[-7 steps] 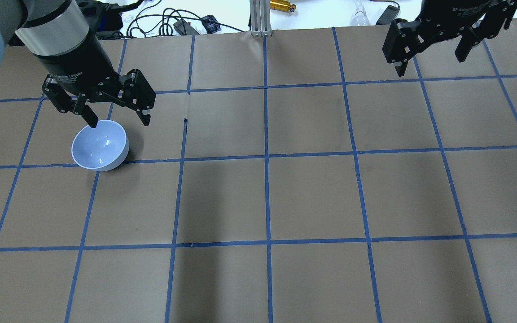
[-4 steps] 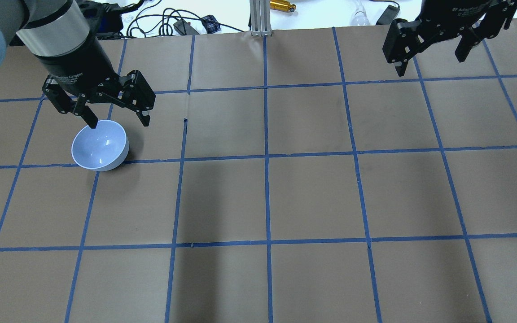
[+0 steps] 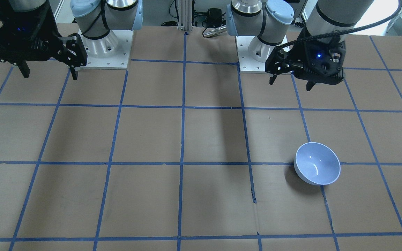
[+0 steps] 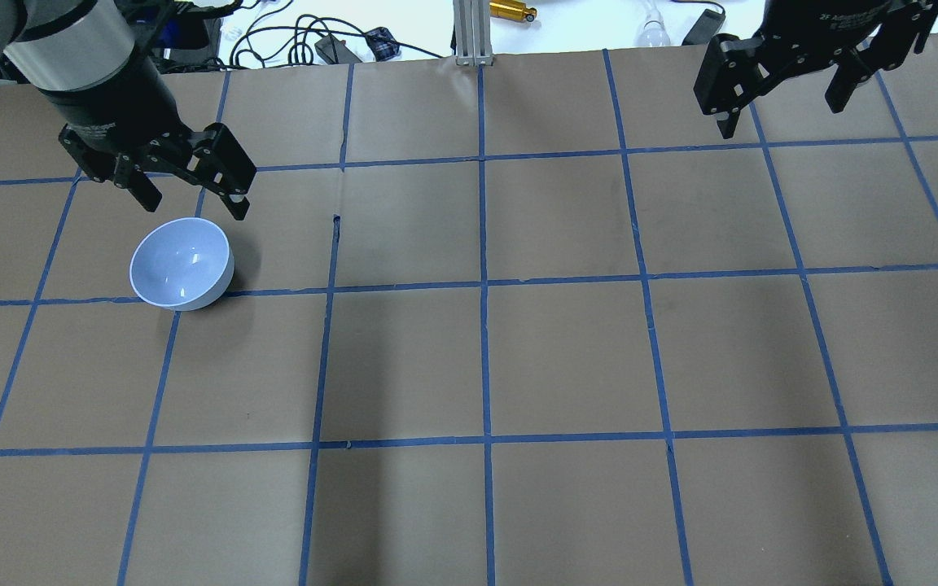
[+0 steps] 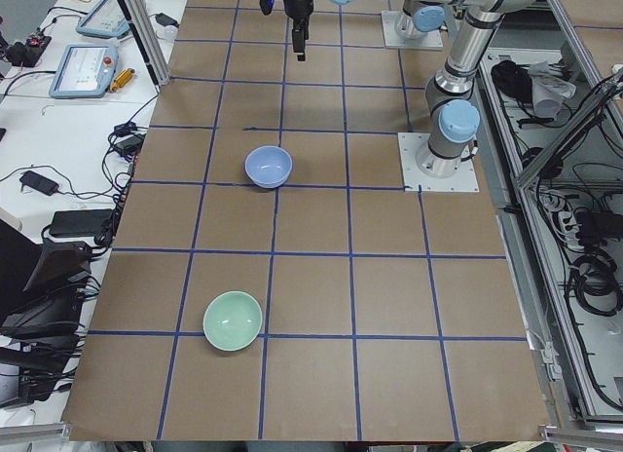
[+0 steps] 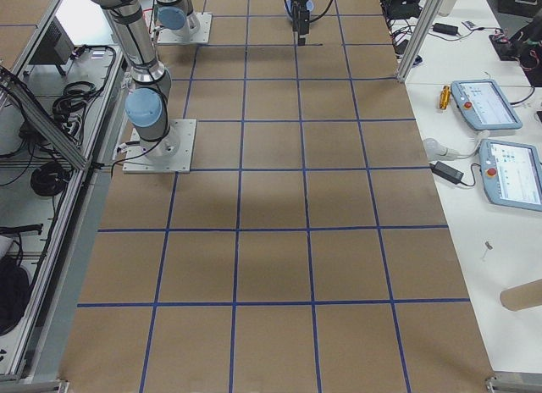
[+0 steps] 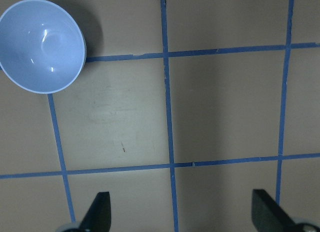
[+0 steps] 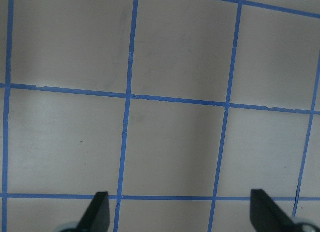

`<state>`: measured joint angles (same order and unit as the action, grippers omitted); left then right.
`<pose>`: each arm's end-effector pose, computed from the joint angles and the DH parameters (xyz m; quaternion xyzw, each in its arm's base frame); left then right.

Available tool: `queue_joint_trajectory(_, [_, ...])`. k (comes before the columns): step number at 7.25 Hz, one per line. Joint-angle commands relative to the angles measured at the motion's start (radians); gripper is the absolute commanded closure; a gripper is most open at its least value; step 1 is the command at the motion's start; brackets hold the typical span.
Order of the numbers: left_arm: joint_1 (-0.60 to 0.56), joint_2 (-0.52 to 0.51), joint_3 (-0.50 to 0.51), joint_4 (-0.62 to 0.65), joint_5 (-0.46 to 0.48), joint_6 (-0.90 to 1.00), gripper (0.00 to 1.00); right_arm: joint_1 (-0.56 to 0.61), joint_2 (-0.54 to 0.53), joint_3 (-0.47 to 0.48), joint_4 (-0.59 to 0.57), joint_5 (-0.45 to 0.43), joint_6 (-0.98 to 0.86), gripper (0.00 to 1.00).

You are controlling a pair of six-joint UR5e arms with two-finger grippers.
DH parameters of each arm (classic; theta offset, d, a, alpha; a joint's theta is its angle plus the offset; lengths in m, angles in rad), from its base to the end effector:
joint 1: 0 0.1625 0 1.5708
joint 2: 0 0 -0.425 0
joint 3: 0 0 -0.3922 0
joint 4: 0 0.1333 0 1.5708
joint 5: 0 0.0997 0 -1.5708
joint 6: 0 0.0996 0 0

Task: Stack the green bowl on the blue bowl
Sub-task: 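Move the left gripper away from the blue bowl toward the table edge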

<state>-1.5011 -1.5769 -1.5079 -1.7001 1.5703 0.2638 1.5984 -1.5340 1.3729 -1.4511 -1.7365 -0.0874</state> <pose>-0.0992 -0.4945 0.5032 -0.0968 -0.9946 -0.0357 0.0063 0.1308 -0.5030 0.5561 0.0555 -0.9948 0.0181 0.0833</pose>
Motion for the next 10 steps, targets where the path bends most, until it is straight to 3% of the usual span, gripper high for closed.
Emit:
queue_joint_trajectory(1, [0.108,-0.008,0.001,0.005,0.000,0.183,0.00,0.000,0.000,0.000,0.000,0.000,0.000,0.00])
queue_joint_trajectory(5, [0.324,-0.040,0.006,0.020,0.022,0.615,0.00,-0.001,0.000,0.000,0.000,0.000,0.000,0.00])
queue_joint_trajectory(10, [0.557,-0.187,0.012,0.227,0.023,1.175,0.00,-0.001,0.000,0.000,0.000,0.000,0.000,0.00])
